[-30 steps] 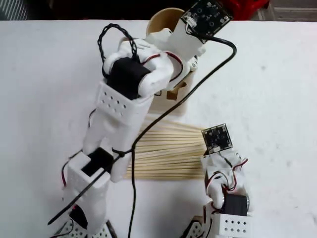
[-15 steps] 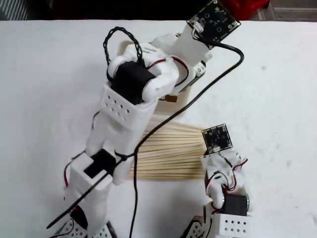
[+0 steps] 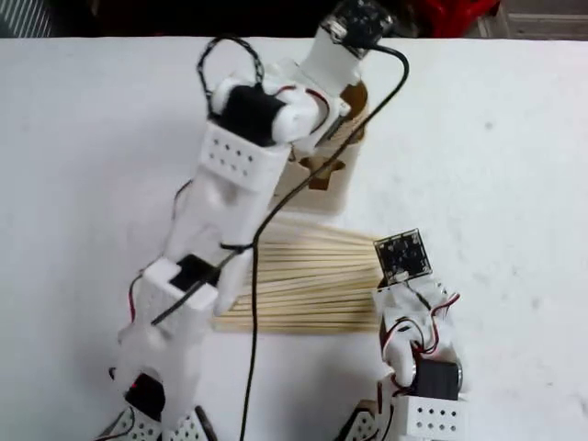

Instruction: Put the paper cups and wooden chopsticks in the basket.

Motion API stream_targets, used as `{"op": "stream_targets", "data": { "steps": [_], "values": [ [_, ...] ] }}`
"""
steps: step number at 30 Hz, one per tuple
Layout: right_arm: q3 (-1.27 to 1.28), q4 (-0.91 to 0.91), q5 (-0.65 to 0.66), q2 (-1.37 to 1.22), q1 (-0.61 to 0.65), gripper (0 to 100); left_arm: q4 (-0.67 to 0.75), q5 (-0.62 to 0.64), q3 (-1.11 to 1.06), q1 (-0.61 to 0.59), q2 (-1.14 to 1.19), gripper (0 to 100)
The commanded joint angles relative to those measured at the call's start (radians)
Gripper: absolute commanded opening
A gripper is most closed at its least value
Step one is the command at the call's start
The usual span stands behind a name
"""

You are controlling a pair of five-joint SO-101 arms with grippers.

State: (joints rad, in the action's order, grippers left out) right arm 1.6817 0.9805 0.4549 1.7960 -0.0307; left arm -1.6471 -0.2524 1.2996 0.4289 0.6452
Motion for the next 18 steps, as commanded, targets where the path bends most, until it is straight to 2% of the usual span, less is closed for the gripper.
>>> {"op": "stream_targets", "data": {
  "steps": [1,7,12,15,18],
  "values": [
    [0.008,0.007,0.006,0.005,-0.007,2.3,0.023,0.009,0.009,-0.002,0.056,10],
    [0.008,0.007,0.006,0.005,-0.007,2.3,0.026,0.005,0.023,-0.012,0.074,10],
    [0.008,0.007,0.006,0.005,-0.007,2.3,0.014,0.003,0.226,-0.013,0.074,10],
    [0.008,0.007,0.006,0.005,-0.007,2.3,-0.046,0.003,0.384,-0.031,0.073,10],
    [0.008,0.007,0.006,0.005,-0.007,2.2,-0.086,0.003,0.344,-0.090,0.005,10]
  ]
}}
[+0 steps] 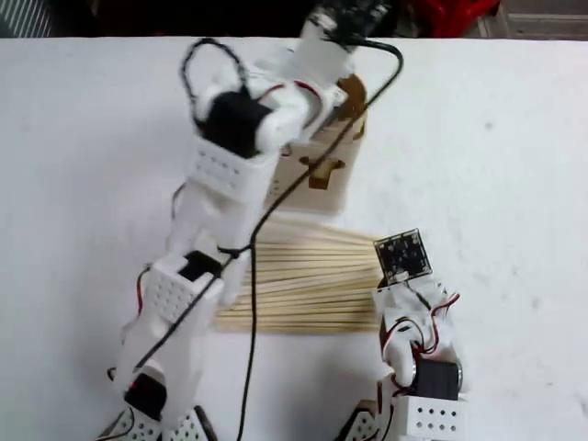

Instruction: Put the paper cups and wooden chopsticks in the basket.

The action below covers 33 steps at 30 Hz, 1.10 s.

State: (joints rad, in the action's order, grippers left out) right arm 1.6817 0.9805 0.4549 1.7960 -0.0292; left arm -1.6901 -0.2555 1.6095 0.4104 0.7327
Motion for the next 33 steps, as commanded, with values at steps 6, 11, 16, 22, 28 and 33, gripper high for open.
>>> {"op": "stream_targets", "data": {
  "steps": [6,11,16,22,28,33],
  "values": [
    [0.008,0.004,0.006,0.005,-0.008,2.1,-0.098,0.020,0.006,-0.332,-0.232,10],
    [0.008,-0.001,0.006,0.007,-0.010,2.4,-0.101,0.124,-0.126,-0.576,-0.335,10],
    [0.003,0.001,0.086,0.007,-0.010,2.4,-0.097,0.095,-0.671,-0.713,-0.493,10],
    [-0.040,0.024,0.183,0.004,-0.010,2.5,0.173,-0.037,-1.384,-0.809,-0.700,10],
    [-0.245,0.148,0.190,-0.004,-0.002,2.5,0.669,-0.109,-2.156,-0.845,-0.970,10],
    [-0.425,0.183,0.221,-0.203,0.005,2.6,0.961,-0.110,-2.544,-0.832,-1.115,10]
  ]
}}
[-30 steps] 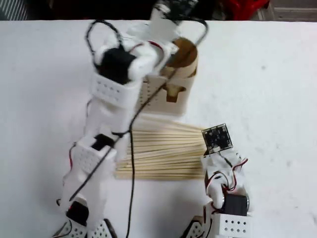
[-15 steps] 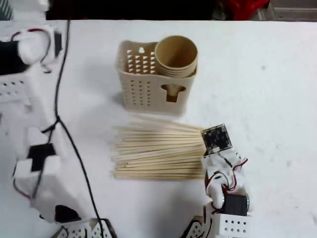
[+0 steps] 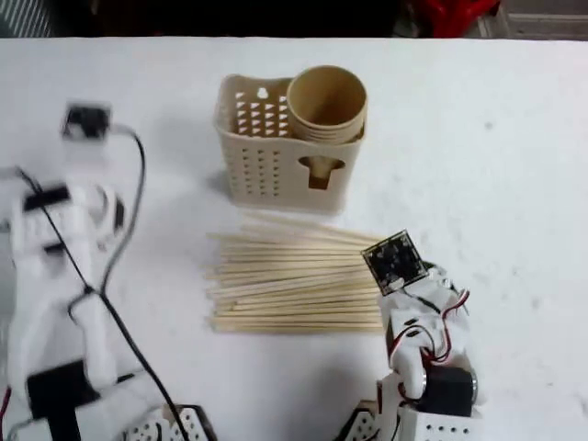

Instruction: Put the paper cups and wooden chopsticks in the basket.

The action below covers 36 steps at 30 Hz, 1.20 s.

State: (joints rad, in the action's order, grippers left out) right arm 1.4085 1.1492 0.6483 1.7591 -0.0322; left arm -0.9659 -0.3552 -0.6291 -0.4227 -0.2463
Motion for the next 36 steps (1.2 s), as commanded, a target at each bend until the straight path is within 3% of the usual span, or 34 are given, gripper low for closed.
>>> {"op": "stream_targets", "data": {
  "steps": [1,7,12,17,27,36],
  "values": [
    [-0.184,0.015,0.029,-0.236,0.027,2.6,0.281,-0.011,-0.348,0.002,-0.148,10],
    [-0.385,-0.002,0.021,-0.656,0.260,2.6,0.456,-0.008,-0.453,0.007,-0.143,10],
    [-0.473,-0.179,-0.041,-0.947,0.443,2.6,0.466,-0.008,-0.463,0.025,-0.136,10],
    [-0.534,-0.275,0.071,-1.184,0.552,2.6,0.468,-0.012,-0.471,0.021,-0.136,10],
    [-0.775,-0.291,0.215,-1.627,0.684,10.4,0.473,-0.015,-0.488,0.025,-0.139,10],
    [-0.792,-0.334,0.216,-1.719,0.682,9.4,0.473,-0.015,-0.489,0.027,-0.142,10]
  ]
}}
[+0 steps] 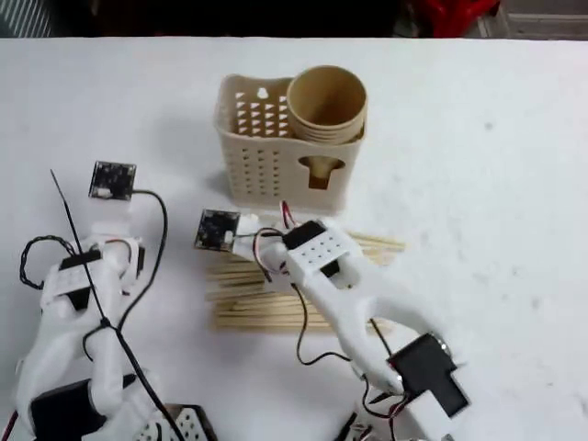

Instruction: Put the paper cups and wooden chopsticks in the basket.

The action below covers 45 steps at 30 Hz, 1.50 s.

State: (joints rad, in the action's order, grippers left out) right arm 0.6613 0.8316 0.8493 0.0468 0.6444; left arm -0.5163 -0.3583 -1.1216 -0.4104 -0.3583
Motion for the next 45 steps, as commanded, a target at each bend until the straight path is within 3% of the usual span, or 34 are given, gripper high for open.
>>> {"op": "stream_targets", "data": {
  "steps": [1,12,15,24,36,41,45],
  "values": [
    [-0.046,-0.016,0.015,-0.012,0.005,9.4,0.023,-0.012,0.003,0.015,-0.030,10],
    [-0.049,-0.039,0.015,-0.079,0.022,8.6,0.023,-0.012,0.003,0.015,-0.030,10],
    [-0.051,-0.044,0.015,-0.087,0.024,2.6,0.023,-0.012,0.003,0.015,-0.030,10],
    [-0.051,0.005,0.003,0.004,0.013,1.5,0.023,-0.012,0.003,0.015,-0.028,10],
    [-0.060,0.074,-0.226,0.464,-0.022,1.5,0.023,-0.012,0.005,0.015,-0.027,10],
    [-0.222,0.074,-0.410,0.676,-0.030,1.5,0.023,-0.012,0.005,0.016,-0.027,10],
    [-0.460,0.067,-0.462,0.624,-0.031,1.5,0.023,-0.012,0.005,0.016,-0.027,10]
  ]
}}
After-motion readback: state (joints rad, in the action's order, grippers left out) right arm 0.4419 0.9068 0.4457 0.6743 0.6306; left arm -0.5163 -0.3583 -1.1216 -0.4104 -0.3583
